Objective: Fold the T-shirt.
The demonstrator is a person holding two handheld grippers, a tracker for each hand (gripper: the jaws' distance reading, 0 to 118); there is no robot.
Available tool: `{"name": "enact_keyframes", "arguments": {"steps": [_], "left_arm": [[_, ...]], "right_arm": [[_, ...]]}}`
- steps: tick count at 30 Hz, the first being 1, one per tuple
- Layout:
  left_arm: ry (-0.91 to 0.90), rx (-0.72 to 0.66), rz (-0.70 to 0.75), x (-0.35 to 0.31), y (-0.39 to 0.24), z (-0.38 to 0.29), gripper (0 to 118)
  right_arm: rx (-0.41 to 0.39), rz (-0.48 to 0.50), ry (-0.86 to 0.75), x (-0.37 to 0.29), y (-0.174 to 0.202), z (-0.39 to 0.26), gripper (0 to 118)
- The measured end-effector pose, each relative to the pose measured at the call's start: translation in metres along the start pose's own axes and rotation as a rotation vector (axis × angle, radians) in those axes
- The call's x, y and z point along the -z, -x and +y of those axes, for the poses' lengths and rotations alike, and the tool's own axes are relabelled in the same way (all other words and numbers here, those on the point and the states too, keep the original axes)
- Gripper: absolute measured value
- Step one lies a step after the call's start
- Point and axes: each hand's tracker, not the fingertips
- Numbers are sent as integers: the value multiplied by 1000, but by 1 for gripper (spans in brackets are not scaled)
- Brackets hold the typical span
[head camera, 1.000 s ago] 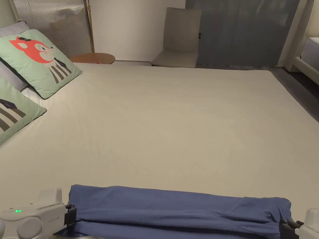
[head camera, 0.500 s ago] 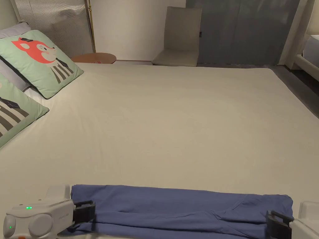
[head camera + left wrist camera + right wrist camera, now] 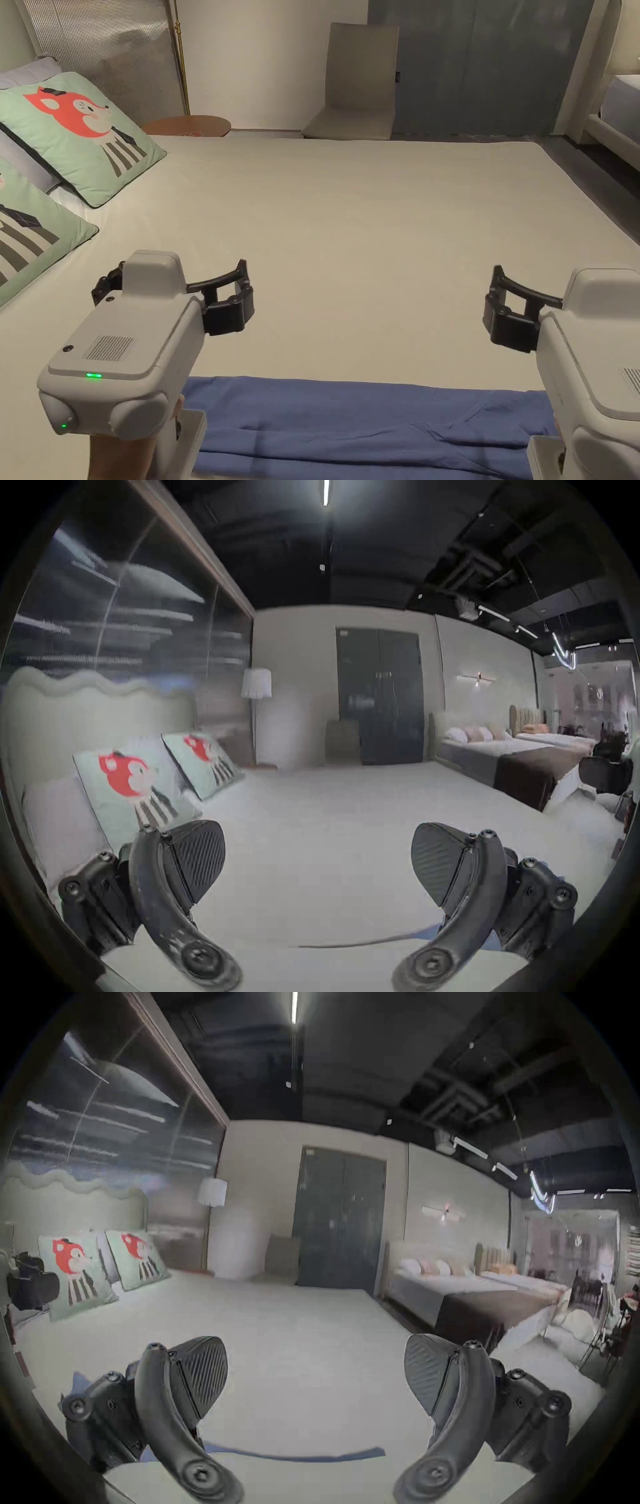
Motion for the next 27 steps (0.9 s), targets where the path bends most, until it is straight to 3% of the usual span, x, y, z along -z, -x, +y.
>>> {"name": "enact_keyframes", "arguments": {"steps": [3, 5, 6, 7, 9, 10, 21, 27], "left_arm": [[-53, 28, 19, -3, -10, 0, 105], [-59, 29, 21, -4, -14, 0, 87], [-65, 26, 21, -4, -16, -1, 72], [-66, 22, 17, -4, -16, -1, 45], [-59, 7, 7, -1, -16, -1, 2], [-57, -3, 4, -1, -16, -1, 0], [-8, -38, -22, 11, -1, -3, 0], [201, -326, -185, 32, 48, -13, 0]], "right_arm": [[8, -1, -36, -2, 6, 2, 108], [13, 2, -48, -6, 9, 4, 102], [13, 2, -56, -7, 10, 4, 93], [8, -2, -70, -8, 12, 3, 71], [-8, -23, -83, -10, 15, 4, 26], [-12, -23, -85, -10, 15, 4, 1], [-8, -25, -86, -3, 16, 4, 0], [-20, -10, -73, 4, 23, 1, 0]]}}
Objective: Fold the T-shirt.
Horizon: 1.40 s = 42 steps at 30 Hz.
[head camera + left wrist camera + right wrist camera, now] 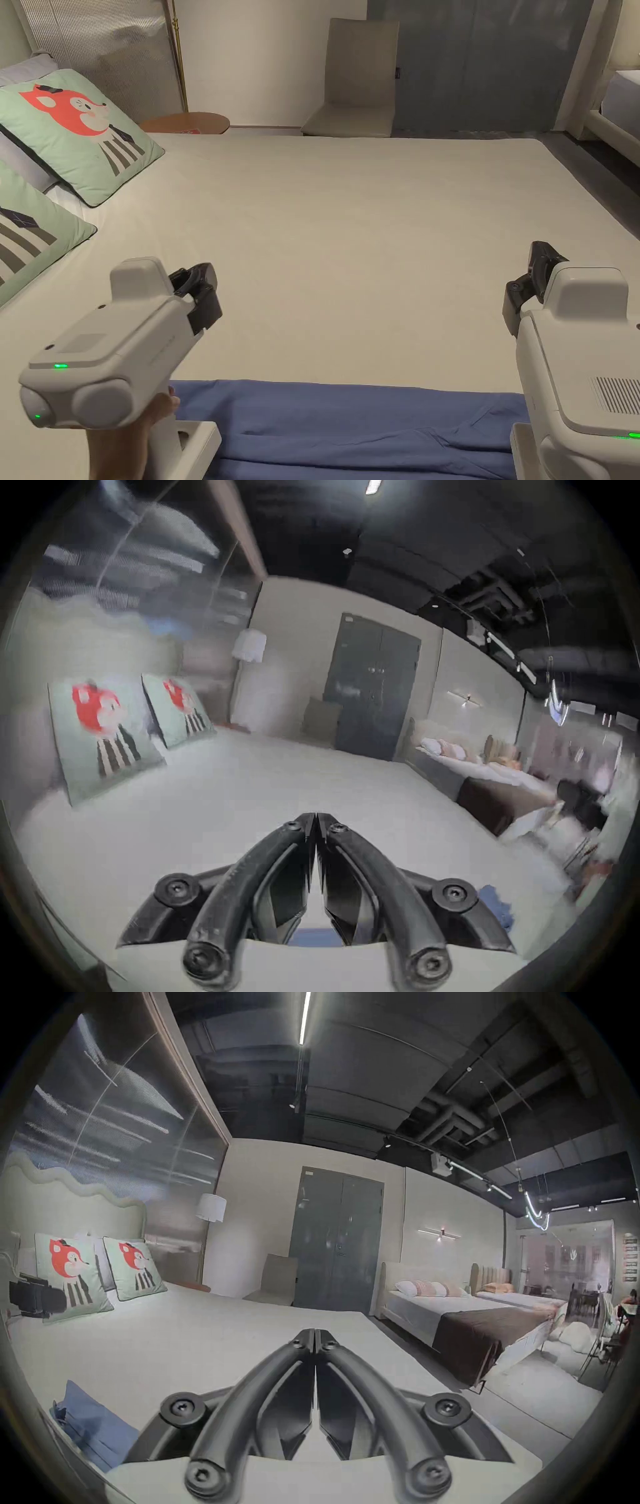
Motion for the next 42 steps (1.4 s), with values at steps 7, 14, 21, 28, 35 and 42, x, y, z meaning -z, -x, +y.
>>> {"name": "enact_keyframes", "arguments": {"steps": [7, 14, 21, 28, 35, 42], "left_arm": [[254, -378, -124, 12, 105, -15, 0], [529, -492, -131, 13, 170, -55, 0], [631, -499, -85, 18, 222, -83, 59], [676, -527, -112, 25, 213, -82, 100], [689, -534, -124, 38, 199, -88, 72], [699, -409, -68, 50, 185, -101, 6]], "right_arm": [[-2, 20, 35, 10, 12, -7, 0], [-13, 46, 79, 19, 27, -19, 1], [-24, 55, 124, 27, 35, -30, 1], [-33, 49, 154, 34, 37, -37, 1], [-38, 42, 164, 36, 35, -39, 1], [-26, 30, 169, 35, 27, -39, 1]]}}
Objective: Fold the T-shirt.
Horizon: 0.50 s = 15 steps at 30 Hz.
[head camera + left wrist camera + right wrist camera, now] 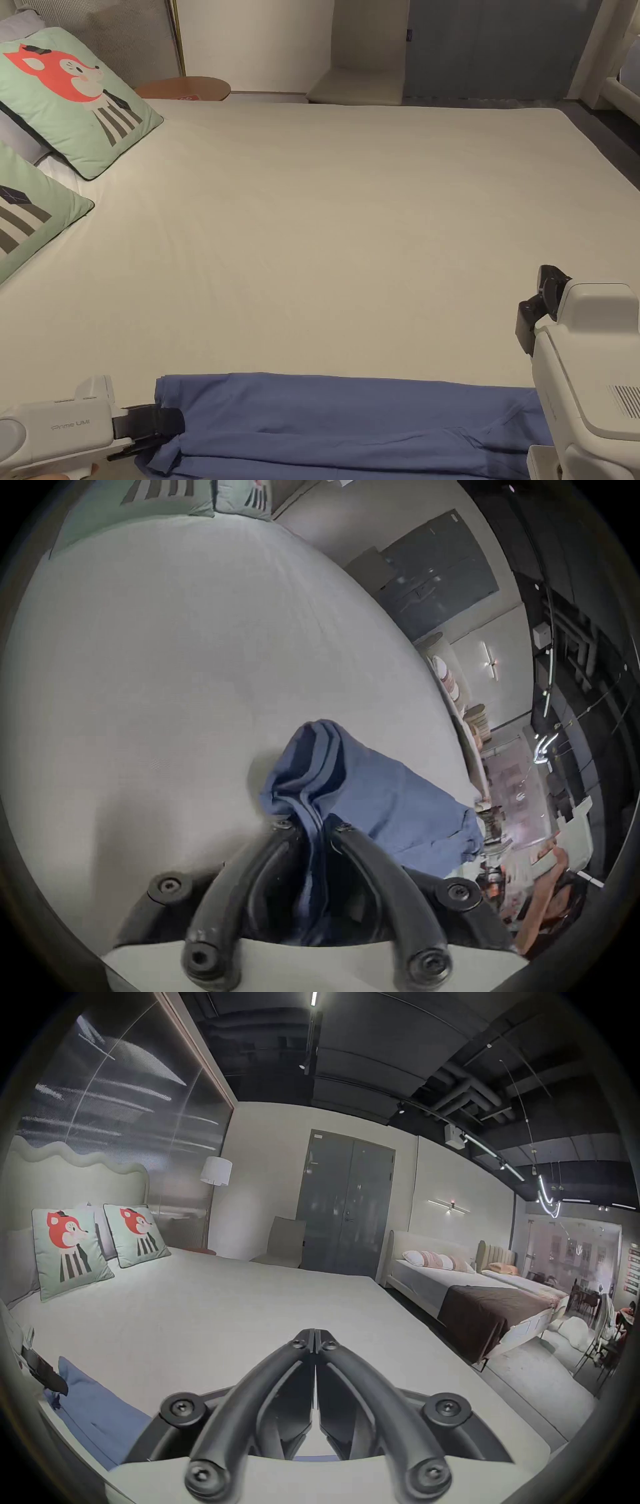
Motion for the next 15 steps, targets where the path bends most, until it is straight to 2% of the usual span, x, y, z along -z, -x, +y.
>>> {"name": "enact_keyframes", "arguments": {"steps": [7, 10, 15], "left_arm": [[-73, 43, 9, -46, -3, 16, 5], [-129, 87, 100, -72, 3, 24, 5], [-152, 74, 208, -104, 7, 25, 5]], "right_arm": [[7, 4, -10, -2, -6, 5, 1], [10, 7, -24, -5, -6, 7, 1], [19, 22, -35, -9, -9, 8, 1]]}}
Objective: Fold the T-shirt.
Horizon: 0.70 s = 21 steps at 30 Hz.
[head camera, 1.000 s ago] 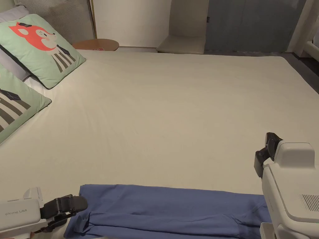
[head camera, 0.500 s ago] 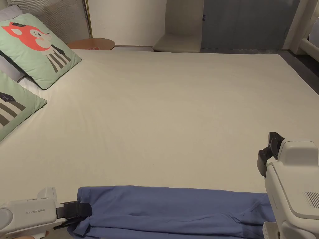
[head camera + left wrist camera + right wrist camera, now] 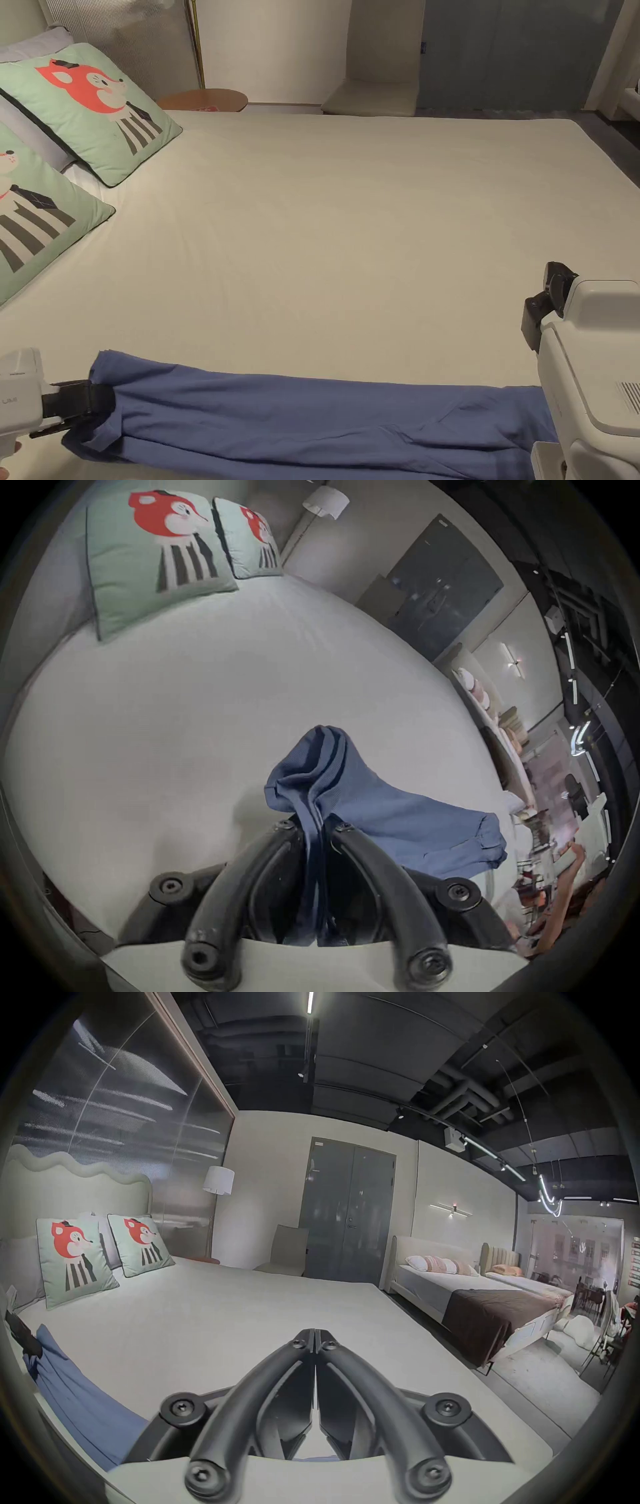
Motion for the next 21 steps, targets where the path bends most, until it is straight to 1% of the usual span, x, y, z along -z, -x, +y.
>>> {"name": "enact_keyframes", "arguments": {"steps": [2, 3, 4, 5, 6, 7, 11, 15, 18, 19, 21], "left_arm": [[6, 42, 36, -2, -12, -1, 5], [11, 37, 33, -3, -31, -4, 5], [9, 55, 22, -2, -42, -6, 5], [9, 83, -35, -1, -56, -8, 5], [36, 82, -65, 4, -71, -9, 5], [44, 86, -67, 11, -80, -10, 5], [98, 160, -80, 42, -148, -25, 5], [147, 217, -102, 72, -206, -47, 5], [181, 266, -120, 92, -242, -63, 5], [188, 269, -129, 109, -237, -61, 5], [212, 280, -146, 121, -254, -69, 5]], "right_arm": [[1, 5, -2, -2, -1, 0, 1], [4, 6, -3, -4, -2, 0, 1], [8, 8, -4, -5, -2, 0, 1], [12, 10, -6, -6, -3, 0, 1], [14, 10, -6, -8, -4, 0, 1], [14, 11, -6, -9, -5, 0, 1], [9, 12, -10, -14, -13, 0, 1], [5, -7, -7, -18, -26, 1, 1], [5, -25, -10, -19, -34, 1, 1], [4, -29, -11, -20, -36, 1, 1], [4, -38, -11, -20, -40, 0, 1]]}}
